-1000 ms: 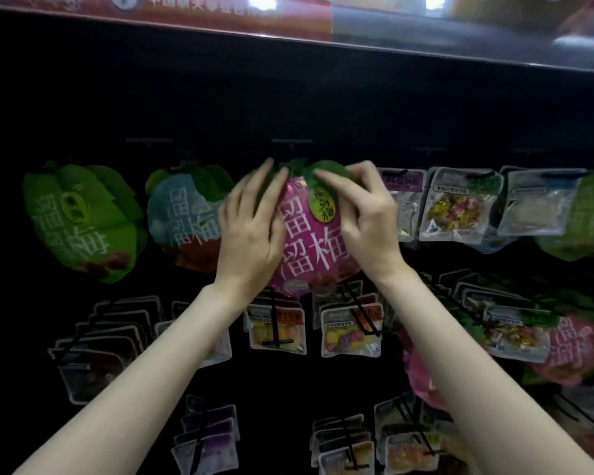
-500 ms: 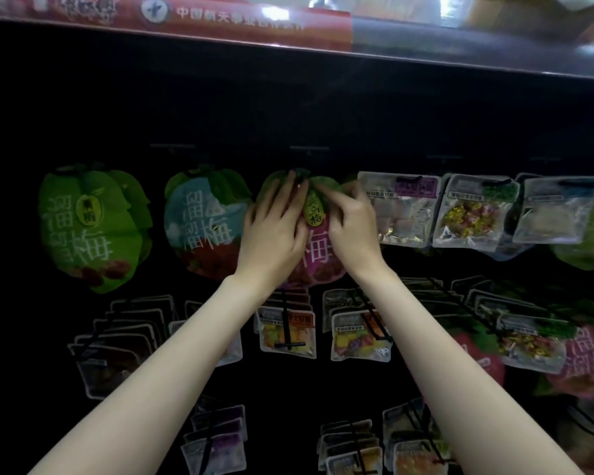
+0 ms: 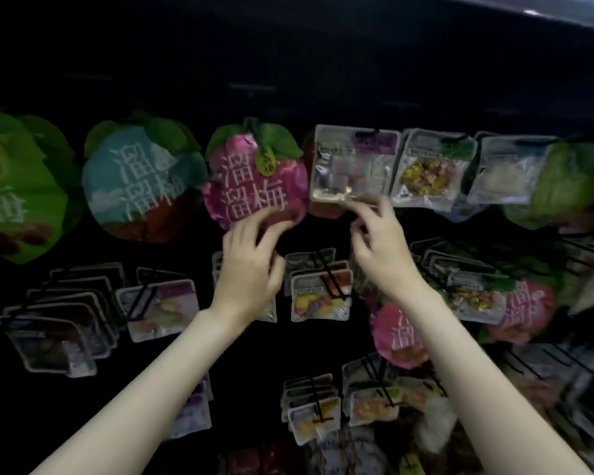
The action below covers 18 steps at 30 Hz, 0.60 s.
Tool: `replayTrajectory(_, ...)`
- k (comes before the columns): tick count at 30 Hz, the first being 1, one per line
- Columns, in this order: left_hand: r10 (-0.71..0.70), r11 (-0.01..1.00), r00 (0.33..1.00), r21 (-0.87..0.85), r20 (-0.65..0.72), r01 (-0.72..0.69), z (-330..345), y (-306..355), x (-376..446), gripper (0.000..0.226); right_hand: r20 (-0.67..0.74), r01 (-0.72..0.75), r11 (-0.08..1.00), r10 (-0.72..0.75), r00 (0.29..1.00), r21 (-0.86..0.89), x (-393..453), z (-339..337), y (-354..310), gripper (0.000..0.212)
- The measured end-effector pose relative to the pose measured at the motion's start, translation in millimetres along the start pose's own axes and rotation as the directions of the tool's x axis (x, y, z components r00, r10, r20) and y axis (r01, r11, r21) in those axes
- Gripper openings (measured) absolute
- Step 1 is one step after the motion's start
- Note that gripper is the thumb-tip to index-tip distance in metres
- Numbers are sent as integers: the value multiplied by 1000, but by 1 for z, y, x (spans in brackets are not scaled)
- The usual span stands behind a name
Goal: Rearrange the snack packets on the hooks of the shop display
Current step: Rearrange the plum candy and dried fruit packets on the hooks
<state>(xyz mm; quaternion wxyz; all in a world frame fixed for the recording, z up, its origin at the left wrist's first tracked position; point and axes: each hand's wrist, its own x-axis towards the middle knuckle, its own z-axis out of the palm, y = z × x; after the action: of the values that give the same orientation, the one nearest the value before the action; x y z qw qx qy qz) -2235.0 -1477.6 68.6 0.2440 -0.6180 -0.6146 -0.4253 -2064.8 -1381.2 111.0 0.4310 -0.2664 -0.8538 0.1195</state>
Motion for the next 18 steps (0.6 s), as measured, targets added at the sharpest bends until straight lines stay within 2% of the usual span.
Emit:
replayTrajectory(4, 105, 993, 990, -68, 95, -98, 44, 41, -11, 42, 9, -48, 993, 49, 999, -108, -34, -46, 57, 35)
replayTrajectory(8, 155, 986, 969, -95, 190, -139, 93, 84, -12, 44, -73, -170, 967, 159, 985, -187, -62, -82, 117, 32)
replayTrajectory(11, 154, 988, 948, -50, 279, -146, 134, 110, -22, 44, 29, -314, 924, 327, 945, -218, -80, -92, 174, 32)
replayTrajectory(13, 52, 999, 927, -28, 370, -44, 160, 118, -28, 46, 174, -367, 902, 409, 896, -227, -91, -89, 204, 38)
replayTrajectory(16, -188, 969, 843, -47, 503, 244, 187, 125, -34, 56, 356, -437, 884, 467, 809, -166, -98, -71, 226, 53)
replayTrajectory(18, -316, 919, 793, -40, 521, 392, 192, 129, -36, 59, 362, -438, 891, 449, 817, -116, -97, -58, 234, 53)
